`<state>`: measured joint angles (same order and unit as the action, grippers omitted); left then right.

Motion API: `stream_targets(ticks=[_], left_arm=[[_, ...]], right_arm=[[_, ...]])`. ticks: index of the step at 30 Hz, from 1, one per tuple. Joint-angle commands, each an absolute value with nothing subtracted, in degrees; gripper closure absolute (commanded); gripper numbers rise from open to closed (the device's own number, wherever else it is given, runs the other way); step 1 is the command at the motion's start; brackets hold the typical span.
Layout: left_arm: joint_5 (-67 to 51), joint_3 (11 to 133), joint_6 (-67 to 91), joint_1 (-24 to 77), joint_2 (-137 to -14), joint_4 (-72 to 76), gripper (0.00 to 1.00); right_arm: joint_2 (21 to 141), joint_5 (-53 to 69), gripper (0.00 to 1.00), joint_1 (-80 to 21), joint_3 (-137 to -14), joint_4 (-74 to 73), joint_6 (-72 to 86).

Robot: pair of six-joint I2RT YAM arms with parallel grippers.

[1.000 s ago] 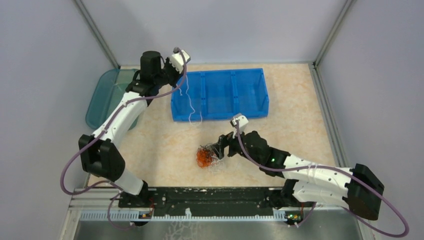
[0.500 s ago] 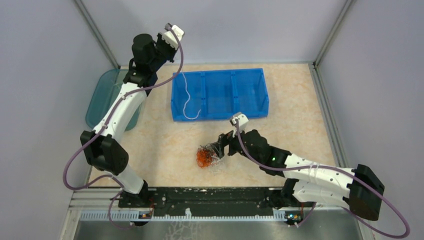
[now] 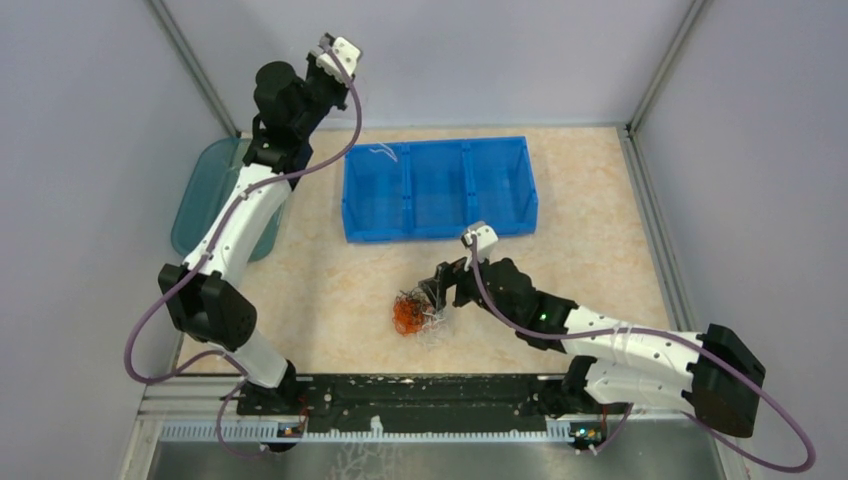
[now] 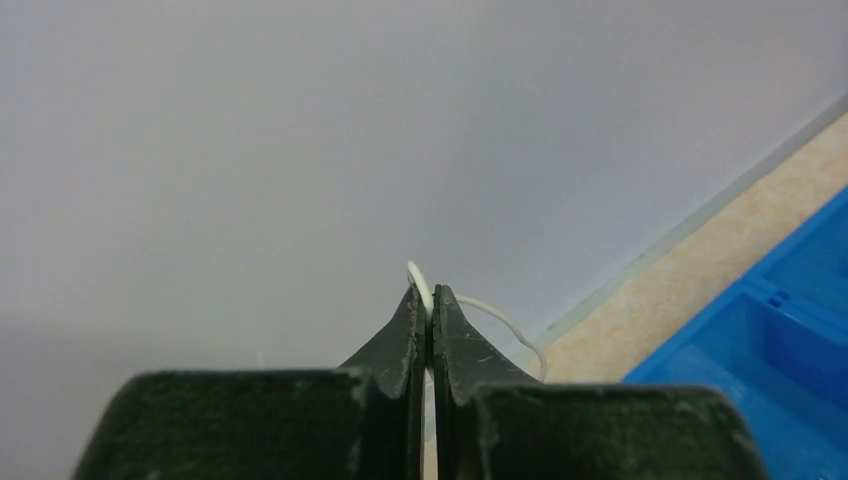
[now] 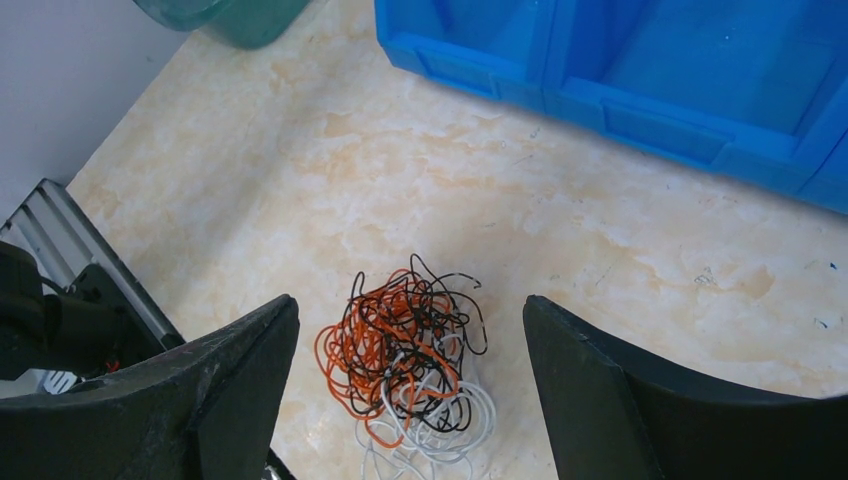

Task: Untangle the cables

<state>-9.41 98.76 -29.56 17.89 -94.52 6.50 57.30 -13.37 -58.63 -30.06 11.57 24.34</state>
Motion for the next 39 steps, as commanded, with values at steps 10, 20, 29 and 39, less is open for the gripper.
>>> stream_targets(ticks=[10,20,29,39], left_arm=[[-15.8,79.1,-25.6,18.0,-91.2,6.7,0.97],[-18.9,80.4,-25.5,18.0,-95.1,-5.2,0.84],[-19.8,88.2,-26.0,18.0,-97.4,-14.8,0.32],[-28.1,89.8,-27.7,16.2,-88.7,-32.2,0.13]], right_arm=[[54.7,-18.0,0.17,-58.0,-28.4,15.8,27.3],[55.9,-16.6,0.17,-58.0,-27.4,17.6,28.2],[55.4,-16.1,0.17,-58.0,-26.9,17.8,28.0],[58.3,-8.1,0.18,-58.0,-24.5,16.2,27.0]])
